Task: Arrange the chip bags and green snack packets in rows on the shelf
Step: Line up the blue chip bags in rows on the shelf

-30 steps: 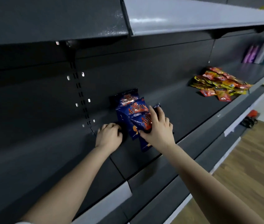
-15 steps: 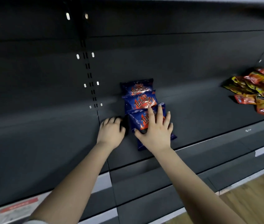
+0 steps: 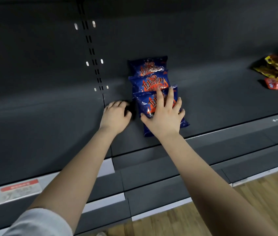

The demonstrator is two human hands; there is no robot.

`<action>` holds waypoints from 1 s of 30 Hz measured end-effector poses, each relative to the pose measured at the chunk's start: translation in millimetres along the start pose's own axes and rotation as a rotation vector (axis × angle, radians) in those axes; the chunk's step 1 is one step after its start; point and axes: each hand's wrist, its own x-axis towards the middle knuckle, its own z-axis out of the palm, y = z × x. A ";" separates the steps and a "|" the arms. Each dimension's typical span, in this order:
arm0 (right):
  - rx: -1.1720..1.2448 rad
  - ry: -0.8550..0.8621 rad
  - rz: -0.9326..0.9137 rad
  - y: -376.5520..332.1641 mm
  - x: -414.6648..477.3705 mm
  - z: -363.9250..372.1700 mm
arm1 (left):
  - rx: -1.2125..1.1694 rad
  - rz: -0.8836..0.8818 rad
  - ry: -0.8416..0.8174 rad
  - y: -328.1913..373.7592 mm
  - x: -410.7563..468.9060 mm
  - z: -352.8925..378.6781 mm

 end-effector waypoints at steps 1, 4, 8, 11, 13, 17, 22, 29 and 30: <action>0.005 -0.001 0.002 0.0 0.3 0.2 | -0.002 0.001 0.002 -0.3 0.0 0.4; 0.009 0.003 0.003 0.1 1.0 1.3 | -0.004 0.008 0.005 -1.3 0.5 1.2; -0.005 0.034 -0.005 0.9 0.2 2.8 | -0.009 0.011 0.021 -3.0 1.5 3.5; -0.020 0.010 -0.003 0.5 2.0 0.9 | -0.015 0.017 0.029 -4.0 1.9 4.6; -0.013 -0.031 -0.003 0.1 4.4 -1.4 | -0.019 0.016 0.028 -3.8 1.8 4.2; -0.008 -0.032 0.006 0.0 3.5 -1.7 | -0.034 0.020 0.023 -3.9 0.9 3.3; -0.007 -0.002 0.021 -0.9 -0.1 -0.3 | -0.038 0.017 0.020 -3.3 -0.7 2.1; 0.010 0.054 0.026 -0.3 -2.5 2.4 | -0.042 0.019 0.019 -3.4 -2.7 2.2; 0.013 0.061 0.023 -0.1 -2.3 2.7 | -0.039 0.019 0.020 -3.9 -2.5 2.7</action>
